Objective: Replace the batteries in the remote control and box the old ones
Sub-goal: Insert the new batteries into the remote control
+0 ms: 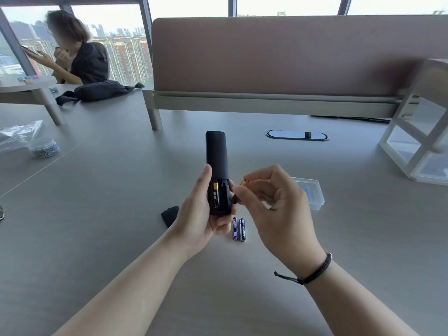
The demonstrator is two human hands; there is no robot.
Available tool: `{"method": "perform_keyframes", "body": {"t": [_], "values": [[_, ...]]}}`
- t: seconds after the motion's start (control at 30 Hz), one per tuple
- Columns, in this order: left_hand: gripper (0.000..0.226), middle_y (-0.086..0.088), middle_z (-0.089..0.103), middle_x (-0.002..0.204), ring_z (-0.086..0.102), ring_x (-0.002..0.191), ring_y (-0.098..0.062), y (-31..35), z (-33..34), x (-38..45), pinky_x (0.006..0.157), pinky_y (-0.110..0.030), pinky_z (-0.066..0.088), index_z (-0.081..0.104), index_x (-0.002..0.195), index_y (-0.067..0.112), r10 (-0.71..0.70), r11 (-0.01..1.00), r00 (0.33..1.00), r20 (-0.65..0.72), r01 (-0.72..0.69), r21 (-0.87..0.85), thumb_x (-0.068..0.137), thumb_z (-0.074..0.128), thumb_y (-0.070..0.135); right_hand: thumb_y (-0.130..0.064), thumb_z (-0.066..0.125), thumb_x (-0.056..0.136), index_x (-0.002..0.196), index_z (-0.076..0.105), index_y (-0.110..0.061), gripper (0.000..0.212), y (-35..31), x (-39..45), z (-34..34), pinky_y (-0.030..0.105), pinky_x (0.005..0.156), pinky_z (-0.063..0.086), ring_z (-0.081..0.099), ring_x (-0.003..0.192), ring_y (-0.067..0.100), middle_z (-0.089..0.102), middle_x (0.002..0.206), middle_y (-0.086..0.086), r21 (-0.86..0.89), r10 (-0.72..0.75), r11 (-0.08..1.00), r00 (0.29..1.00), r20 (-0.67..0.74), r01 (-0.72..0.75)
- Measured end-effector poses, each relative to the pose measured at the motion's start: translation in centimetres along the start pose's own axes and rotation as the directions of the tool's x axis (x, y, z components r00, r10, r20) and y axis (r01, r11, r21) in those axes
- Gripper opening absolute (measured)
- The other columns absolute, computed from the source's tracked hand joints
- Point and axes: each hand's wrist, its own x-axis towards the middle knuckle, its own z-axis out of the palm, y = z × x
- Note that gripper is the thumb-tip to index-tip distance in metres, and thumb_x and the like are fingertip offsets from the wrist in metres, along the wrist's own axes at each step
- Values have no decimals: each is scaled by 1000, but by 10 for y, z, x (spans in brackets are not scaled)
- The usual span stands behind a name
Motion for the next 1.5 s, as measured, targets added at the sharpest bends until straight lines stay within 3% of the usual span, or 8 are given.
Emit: {"method": "perform_keyframes", "body": {"t": [0.1,0.33,0.53,0.8,0.97,1.23,1.4,1.5], "values": [[58,1,44,51,31,39,-14,1,2,-2,45,-24,20,60,67,21,-6,1000,1000,17,6,-3,92,32,65,-6,80,81,83,65,-17,18,-4,-6,4,29,73,61,76,78,9,78,80,-6,30,-57,998,998,36,56],[55,-3,37,61,30,39,-14,2,3,-4,42,-23,23,59,83,16,-26,1000,999,34,25,5,79,41,68,-3,83,76,77,67,-15,20,4,-8,5,33,65,59,76,80,9,78,83,-4,-175,-322,931,946,25,321],[51,2,38,54,29,39,-12,3,4,-4,43,-23,26,60,81,19,-76,996,997,5,76,-43,84,41,66,-5,82,77,69,71,-8,14,12,-5,6,35,65,56,72,80,14,76,91,-1,-237,-318,909,938,138,342],[49,-4,42,61,25,42,-14,2,1,-3,45,-27,18,60,83,15,-53,998,998,18,54,-44,94,38,58,-15,89,71,74,80,-24,14,7,-1,1,19,69,51,67,80,8,67,86,-6,-111,-47,992,983,178,68],[38,-6,48,64,29,41,-14,1,2,-5,49,-29,17,60,92,12,1,999,1000,-9,-1,38,93,49,48,-25,95,59,65,62,-21,35,6,4,0,14,57,37,43,61,4,54,68,-6,-78,201,978,970,134,-192],[41,-3,45,59,27,41,-14,-2,3,-8,47,-25,17,59,87,14,1,998,999,33,-3,67,91,46,52,-25,95,58,69,55,-14,43,13,5,2,29,55,30,38,59,17,50,64,10,7,367,926,905,214,-377],[41,-6,44,61,26,42,-14,-2,2,-8,49,-28,14,60,80,15,3,998,997,71,-7,60,91,45,52,-39,90,53,70,54,-23,43,21,3,9,54,60,48,66,63,41,66,79,41,51,430,885,856,286,-462],[41,-6,43,64,27,41,-14,-2,2,-8,49,-29,13,60,80,16,2,999,996,93,-6,48,93,44,52,-41,86,54,70,54,-22,41,17,2,8,40,62,39,52,62,25,65,80,41,43,418,895,867,272,-445]]}}
